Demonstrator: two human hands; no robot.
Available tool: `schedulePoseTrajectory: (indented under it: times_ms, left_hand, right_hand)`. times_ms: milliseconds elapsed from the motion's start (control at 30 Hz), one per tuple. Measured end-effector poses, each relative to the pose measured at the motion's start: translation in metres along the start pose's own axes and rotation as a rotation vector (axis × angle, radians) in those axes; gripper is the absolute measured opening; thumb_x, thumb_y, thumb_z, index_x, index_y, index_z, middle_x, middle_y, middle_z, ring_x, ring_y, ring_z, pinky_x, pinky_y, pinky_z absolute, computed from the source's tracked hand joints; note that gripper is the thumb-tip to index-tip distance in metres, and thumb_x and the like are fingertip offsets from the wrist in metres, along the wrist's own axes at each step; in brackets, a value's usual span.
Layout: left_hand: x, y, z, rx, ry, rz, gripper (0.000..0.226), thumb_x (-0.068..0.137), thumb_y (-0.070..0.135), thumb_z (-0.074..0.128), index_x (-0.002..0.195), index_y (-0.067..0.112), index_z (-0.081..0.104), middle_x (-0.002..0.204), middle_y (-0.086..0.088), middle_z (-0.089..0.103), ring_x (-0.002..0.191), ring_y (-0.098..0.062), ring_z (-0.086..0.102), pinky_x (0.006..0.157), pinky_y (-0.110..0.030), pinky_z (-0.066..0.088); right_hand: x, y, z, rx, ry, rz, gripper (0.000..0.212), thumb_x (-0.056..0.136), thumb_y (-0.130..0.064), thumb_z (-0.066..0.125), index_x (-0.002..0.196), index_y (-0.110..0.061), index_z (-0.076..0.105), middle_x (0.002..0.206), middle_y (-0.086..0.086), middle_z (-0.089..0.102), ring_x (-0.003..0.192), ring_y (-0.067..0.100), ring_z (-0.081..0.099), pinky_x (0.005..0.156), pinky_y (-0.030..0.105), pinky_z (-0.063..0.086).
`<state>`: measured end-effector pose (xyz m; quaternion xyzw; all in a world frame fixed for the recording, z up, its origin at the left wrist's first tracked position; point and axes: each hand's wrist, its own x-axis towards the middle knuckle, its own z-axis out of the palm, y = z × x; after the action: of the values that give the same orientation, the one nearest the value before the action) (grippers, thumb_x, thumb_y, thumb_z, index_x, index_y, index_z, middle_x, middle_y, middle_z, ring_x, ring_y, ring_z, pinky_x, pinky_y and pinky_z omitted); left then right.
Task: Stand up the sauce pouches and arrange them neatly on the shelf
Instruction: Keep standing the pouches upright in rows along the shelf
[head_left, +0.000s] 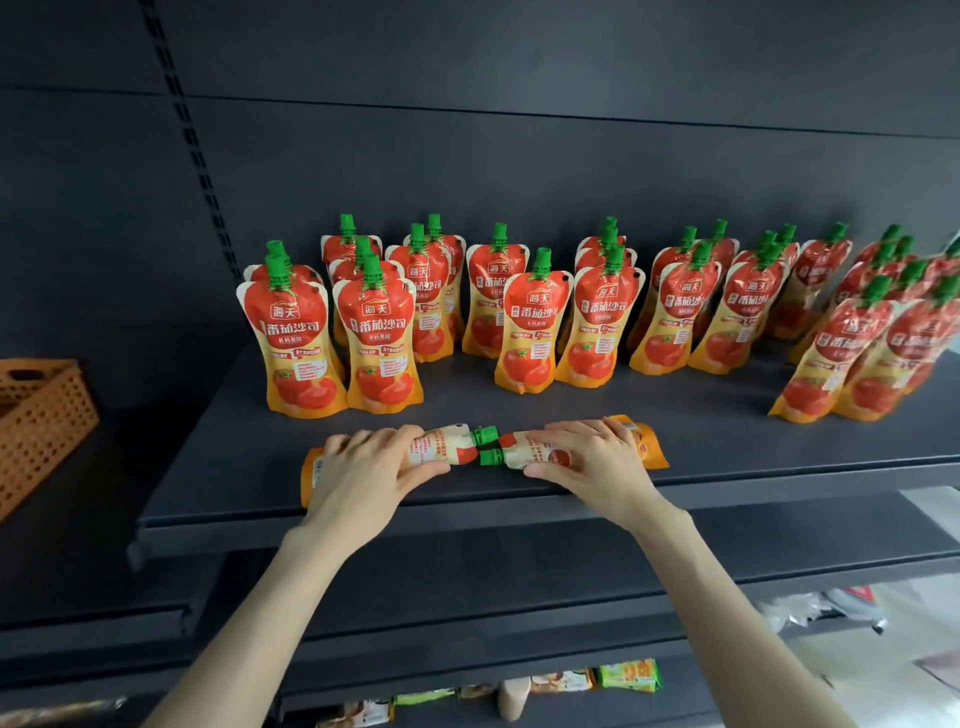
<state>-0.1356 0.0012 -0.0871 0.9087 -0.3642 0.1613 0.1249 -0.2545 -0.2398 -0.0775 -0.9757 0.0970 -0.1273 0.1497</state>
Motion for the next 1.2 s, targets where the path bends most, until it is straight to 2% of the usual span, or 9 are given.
schedulePoseTrajectory:
  times_ms: [167, 267, 367, 433, 600, 833, 967, 1133, 1200]
  left_hand:
    - [0.012, 0.026, -0.007, -0.260, 0.068, 0.010, 0.083, 0.079, 0.080, 0.007, 0.115, 0.024, 0.055, 0.099, 0.004, 0.069, 0.088, -0.022, 0.063, 0.073, -0.036, 0.044]
    - [0.024, 0.048, -0.014, -0.581, 0.124, -0.062, 0.059, 0.086, 0.069, 0.027, 0.114, 0.025, 0.056, 0.091, 0.004, 0.068, 0.083, -0.017, 0.062, 0.070, -0.038, 0.049]
    - [0.040, 0.071, -0.015, -0.797, 0.191, -0.091, 0.034, 0.095, 0.049, 0.038, 0.108, 0.024, 0.057, 0.085, 0.018, 0.060, 0.083, 0.003, 0.058, 0.070, -0.014, 0.048]
    - [0.051, 0.089, -0.013, -0.938, 0.183, -0.154, 0.035, 0.091, 0.047, 0.033, 0.105, 0.025, 0.056, 0.091, 0.018, 0.061, 0.088, 0.004, 0.058, 0.073, -0.006, 0.045]
    - [0.078, 0.153, 0.008, -1.243, 0.275, -0.291, 0.036, 0.086, 0.049, 0.029, 0.096, 0.031, 0.058, 0.090, 0.018, 0.065, 0.087, 0.005, 0.064, 0.070, -0.009, 0.050]
    - [0.114, 0.218, 0.037, -1.356, 0.432, -0.454, 0.025, 0.100, 0.029, 0.028, 0.094, 0.031, 0.053, 0.091, 0.018, 0.060, 0.081, 0.005, 0.060, 0.065, -0.006, 0.049]
    - [0.130, 0.221, 0.054, -1.313, 0.355, -0.321, 0.025, 0.090, 0.047, 0.043, 0.103, 0.031, 0.058, 0.095, 0.022, 0.068, 0.097, -0.003, 0.064, 0.078, -0.014, 0.052]
    - [0.114, 0.203, 0.068, -1.204, -0.021, -0.280, 0.040, 0.078, 0.031, 0.070, 0.115, 0.026, 0.056, 0.105, 0.015, 0.067, 0.100, 0.001, 0.061, 0.083, -0.015, 0.051]
    - [0.109, 0.195, 0.069, -1.140, -0.068, -0.285, 0.042, 0.079, 0.025, 0.072, 0.116, 0.028, 0.053, 0.107, 0.018, 0.064, 0.099, 0.005, 0.060, 0.081, -0.012, 0.048]
  right_hand:
    - [-0.002, 0.004, -0.003, 0.141, 0.173, -0.052, 0.056, 0.083, -0.071, 0.037, 0.114, -0.033, 0.065, 0.116, -0.012, 0.067, 0.110, 0.017, 0.059, 0.097, 0.041, 0.043]
    - [-0.004, 0.009, -0.019, 0.430, 0.265, -0.010, 0.047, 0.087, -0.064, 0.042, 0.112, -0.032, 0.067, 0.111, -0.014, 0.069, 0.105, 0.009, 0.062, 0.091, 0.038, 0.049]
    - [-0.003, 0.017, -0.043, 0.806, 0.326, 0.098, 0.031, 0.091, -0.048, 0.045, 0.105, -0.033, 0.067, 0.096, -0.015, 0.072, 0.094, 0.005, 0.065, 0.081, 0.028, 0.052]
    - [0.001, 0.027, -0.055, 0.956, 0.389, 0.150, 0.036, 0.092, -0.045, 0.042, 0.097, -0.021, 0.069, 0.087, -0.009, 0.073, 0.087, 0.005, 0.066, 0.074, 0.024, 0.051]
    - [0.013, 0.065, -0.069, 1.140, 0.521, 0.207, 0.042, 0.100, -0.033, 0.033, 0.084, -0.014, 0.067, 0.076, -0.006, 0.074, 0.079, 0.009, 0.070, 0.063, 0.017, 0.053]
    - [0.037, 0.112, -0.071, 1.247, 0.574, 0.234, 0.049, 0.101, -0.035, 0.030, 0.103, 0.000, 0.065, 0.091, 0.002, 0.072, 0.084, 0.007, 0.070, 0.068, 0.017, 0.053]
    - [0.047, 0.129, -0.068, 1.235, 0.503, 0.181, 0.052, 0.093, -0.043, 0.037, 0.113, -0.001, 0.060, 0.102, 0.005, 0.071, 0.092, 0.010, 0.069, 0.073, 0.020, 0.054]
    - [0.028, 0.152, -0.056, 1.256, 0.215, 0.117, 0.040, 0.086, -0.032, 0.056, 0.122, -0.015, 0.054, 0.112, 0.000, 0.069, 0.103, 0.012, 0.066, 0.078, 0.023, 0.055]
    - [0.020, 0.163, -0.053, 1.223, 0.151, 0.106, 0.038, 0.088, -0.021, 0.061, 0.125, -0.016, 0.052, 0.115, 0.001, 0.066, 0.105, 0.012, 0.065, 0.078, 0.021, 0.054]
